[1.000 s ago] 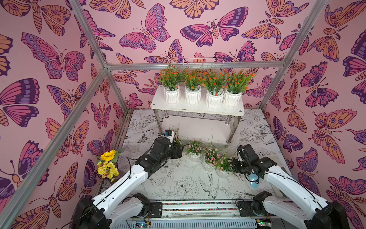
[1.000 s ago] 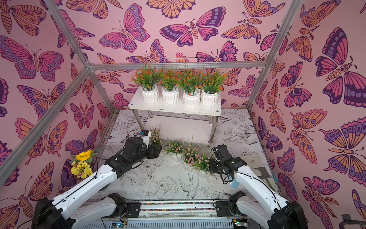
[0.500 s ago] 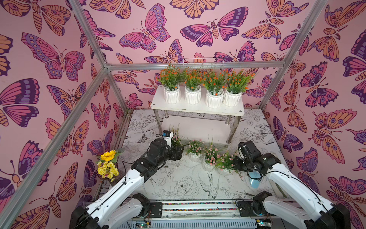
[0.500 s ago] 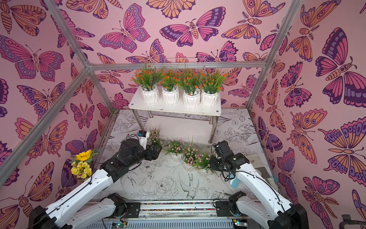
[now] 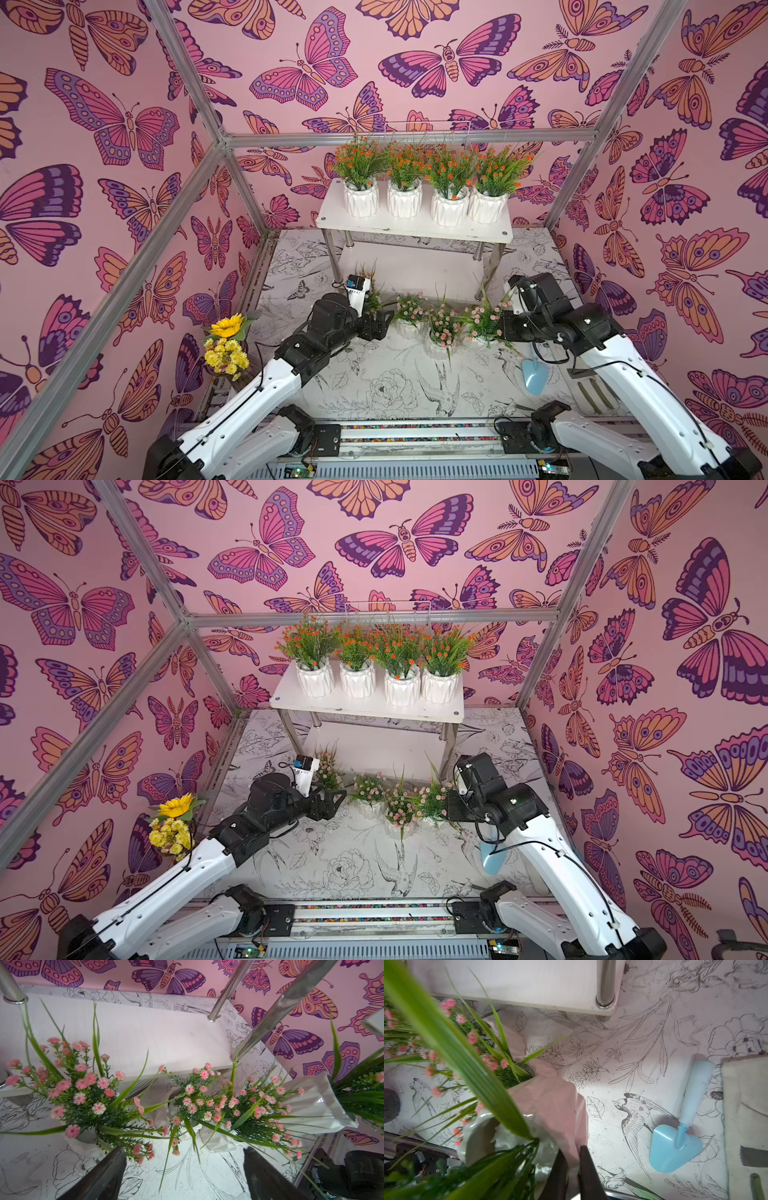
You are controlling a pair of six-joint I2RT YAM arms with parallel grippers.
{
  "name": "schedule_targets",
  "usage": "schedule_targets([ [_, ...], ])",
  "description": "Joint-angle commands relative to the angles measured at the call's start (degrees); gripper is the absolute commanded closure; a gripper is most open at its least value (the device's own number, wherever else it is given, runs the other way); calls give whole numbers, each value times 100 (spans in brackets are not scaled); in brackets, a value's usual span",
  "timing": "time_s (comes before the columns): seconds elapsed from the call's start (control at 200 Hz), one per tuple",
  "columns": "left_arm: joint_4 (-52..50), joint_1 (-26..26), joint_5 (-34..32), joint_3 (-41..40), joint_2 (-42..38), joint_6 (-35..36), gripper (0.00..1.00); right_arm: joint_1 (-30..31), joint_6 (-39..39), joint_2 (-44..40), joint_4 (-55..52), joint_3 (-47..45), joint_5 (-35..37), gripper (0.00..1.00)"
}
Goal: Place the baby's breath potted plants on the rack by color
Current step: Pick up the baby's breath potted plant from the center of the board.
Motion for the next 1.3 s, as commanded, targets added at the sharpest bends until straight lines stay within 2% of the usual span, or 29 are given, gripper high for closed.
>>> schedule_targets([
  [0.0,289,-139,158,-19,-218,324,10,25,-362,204,-289,669,-261,97],
  [0.15,475,-393,-44,-29,-414,617,7,23,-578,559,-349,1262,-737,97],
  [0.376,569,-653,140,76,-510,1046,5,66,-717,1019,-81,1613,-1401,97],
  [0.641,634,-988,29,132,-405,1249,0,552,-648,1441,385,1801,-1506,97],
  [0.891,612,-1255,-86,-48,-712,1376,0,1074,-608,1898,643,2092,-1508,97],
  [1.292,579,-1348,-146,-321,-960,1202,0,1582,-551,2508,1066,2352,-1646,97],
])
